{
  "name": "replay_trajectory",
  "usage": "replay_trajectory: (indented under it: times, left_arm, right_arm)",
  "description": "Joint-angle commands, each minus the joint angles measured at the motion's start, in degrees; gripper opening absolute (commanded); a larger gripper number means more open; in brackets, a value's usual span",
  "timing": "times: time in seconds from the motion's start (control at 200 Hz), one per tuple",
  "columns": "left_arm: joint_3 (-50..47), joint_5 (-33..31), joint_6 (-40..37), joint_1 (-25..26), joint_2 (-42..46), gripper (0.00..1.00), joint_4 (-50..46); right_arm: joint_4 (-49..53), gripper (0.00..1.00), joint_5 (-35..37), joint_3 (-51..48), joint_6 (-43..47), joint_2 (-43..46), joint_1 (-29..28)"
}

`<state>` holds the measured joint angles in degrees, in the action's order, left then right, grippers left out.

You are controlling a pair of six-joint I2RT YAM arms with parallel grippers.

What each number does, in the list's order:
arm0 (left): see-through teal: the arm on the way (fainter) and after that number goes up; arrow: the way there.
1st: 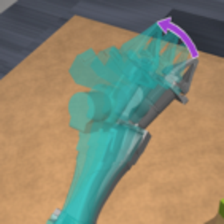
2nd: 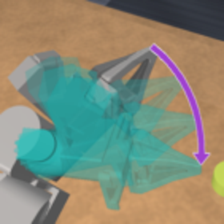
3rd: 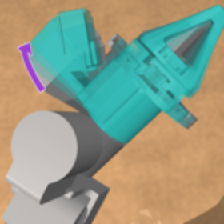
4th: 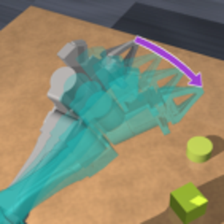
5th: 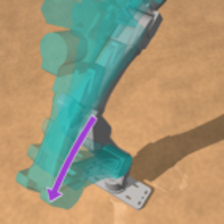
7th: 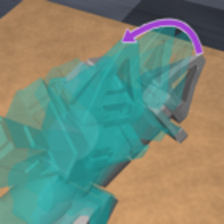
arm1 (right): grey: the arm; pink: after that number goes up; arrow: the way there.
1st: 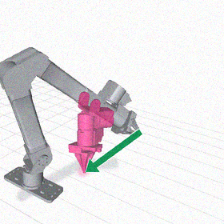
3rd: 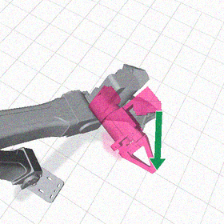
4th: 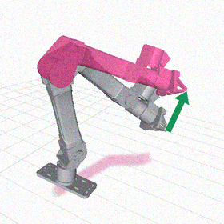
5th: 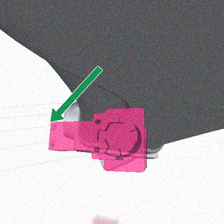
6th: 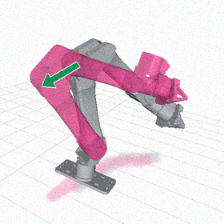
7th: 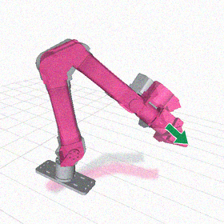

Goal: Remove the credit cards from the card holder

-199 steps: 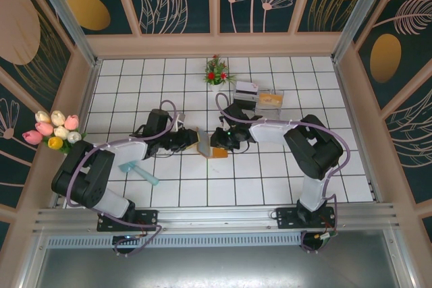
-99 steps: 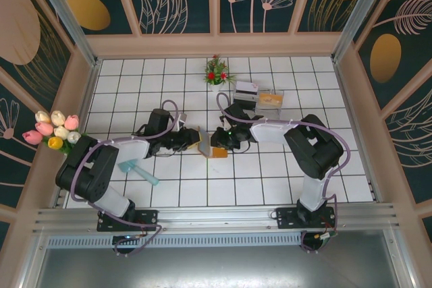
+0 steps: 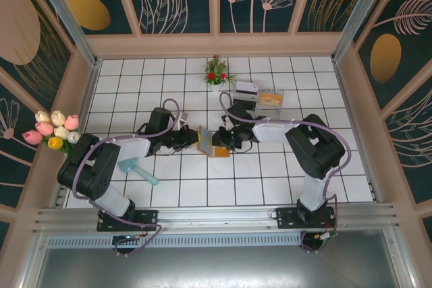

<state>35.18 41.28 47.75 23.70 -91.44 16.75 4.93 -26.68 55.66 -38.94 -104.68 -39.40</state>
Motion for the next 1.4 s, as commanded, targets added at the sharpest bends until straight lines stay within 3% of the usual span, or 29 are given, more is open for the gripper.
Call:
replay_trajectory:
  times: [0.0, 0.11, 0.265, 0.44, 0.651, 0.861, 1.006, 1.396]
  left_arm:
    - [1.0, -2.9, -3.5, 0.9, 0.3, 0.01, -6.0]
    - [1.5, -4.9, -4.3, 0.9, 1.2, 0.0, -8.3]
    - [1.6, -5.5, -4.1, 0.9, 2.5, 0.0, -8.8]
    - [1.7, -5.9, -3.6, 0.9, 3.8, 0.0, -9.4]
    - [1.2, -5.9, -3.5, 0.9, 5.5, 0.0, -9.6]
    - [0.9, -6.2, -3.3, 0.9, 5.1, 0.0, -9.2]
    - [0.9, -6.2, -3.5, 0.9, 5.1, 0.0, -9.2]
    - [1.1, -7.5, -3.6, 0.9, 5.3, 0.0, -10.3]
  right_arm:
    - [2.3, 0.28, 0.2, -0.6, 1.0, 1.9, 0.3]
    - [4.6, 0.3, 3.7, 0.3, 1.5, 4.5, 0.2]
    - [6.5, 0.43, 6.4, 2.6, 3.2, 8.7, -1.2]
    - [12.0, 0.5, 12.6, 7.3, 3.3, 8.5, -4.0]
    - [8.5, 0.55, 6.3, 9.8, -2.0, 4.7, -5.3]
    - [9.2, 0.53, 7.2, 14.7, -5.3, -1.2, -5.2]
    - [11.7, 0.44, 7.9, 16.9, -4.8, -4.1, -5.2]
    - [16.0, 0.39, 13.1, 15.1, -3.2, -1.8, -4.5]
